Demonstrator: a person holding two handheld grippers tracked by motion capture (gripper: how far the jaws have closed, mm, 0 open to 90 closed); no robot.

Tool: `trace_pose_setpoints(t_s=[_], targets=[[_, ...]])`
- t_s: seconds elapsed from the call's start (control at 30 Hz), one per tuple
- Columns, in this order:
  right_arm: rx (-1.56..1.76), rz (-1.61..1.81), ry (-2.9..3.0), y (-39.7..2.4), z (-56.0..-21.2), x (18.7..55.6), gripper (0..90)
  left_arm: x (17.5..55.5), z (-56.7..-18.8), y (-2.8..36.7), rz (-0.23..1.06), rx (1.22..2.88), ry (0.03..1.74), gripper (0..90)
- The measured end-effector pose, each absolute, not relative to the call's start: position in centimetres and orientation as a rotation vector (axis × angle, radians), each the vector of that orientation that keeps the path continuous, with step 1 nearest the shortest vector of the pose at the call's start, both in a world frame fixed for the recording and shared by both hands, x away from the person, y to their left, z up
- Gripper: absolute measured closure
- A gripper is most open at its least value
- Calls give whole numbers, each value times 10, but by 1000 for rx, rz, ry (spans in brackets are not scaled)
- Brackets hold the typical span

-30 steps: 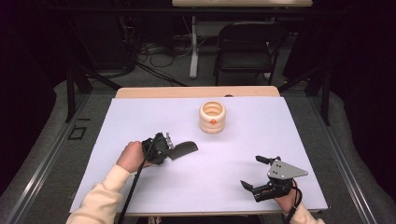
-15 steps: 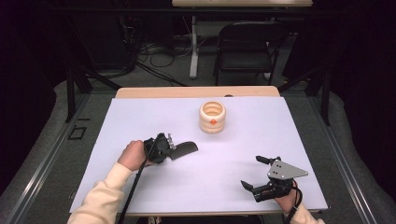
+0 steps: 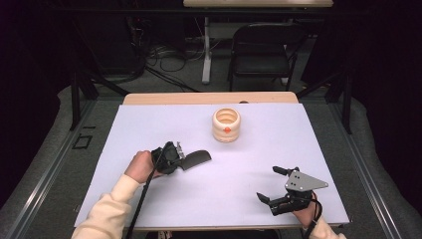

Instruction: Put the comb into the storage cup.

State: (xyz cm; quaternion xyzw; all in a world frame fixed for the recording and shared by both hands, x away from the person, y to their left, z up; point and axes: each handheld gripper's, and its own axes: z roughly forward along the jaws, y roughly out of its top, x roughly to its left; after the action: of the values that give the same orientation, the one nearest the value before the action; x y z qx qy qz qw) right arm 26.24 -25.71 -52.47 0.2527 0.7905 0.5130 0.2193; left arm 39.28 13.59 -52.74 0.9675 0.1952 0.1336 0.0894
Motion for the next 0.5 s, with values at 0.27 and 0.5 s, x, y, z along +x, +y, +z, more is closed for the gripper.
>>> trace_pose_setpoints(t_s=[0.27,0.5], targets=[[697,1418,2187,-257,-525,262,8,387,-521,140,419,2834,590,725],[694,1422,2185,-257,-524,262,8,382,-516,146,431,2780,611,725]])
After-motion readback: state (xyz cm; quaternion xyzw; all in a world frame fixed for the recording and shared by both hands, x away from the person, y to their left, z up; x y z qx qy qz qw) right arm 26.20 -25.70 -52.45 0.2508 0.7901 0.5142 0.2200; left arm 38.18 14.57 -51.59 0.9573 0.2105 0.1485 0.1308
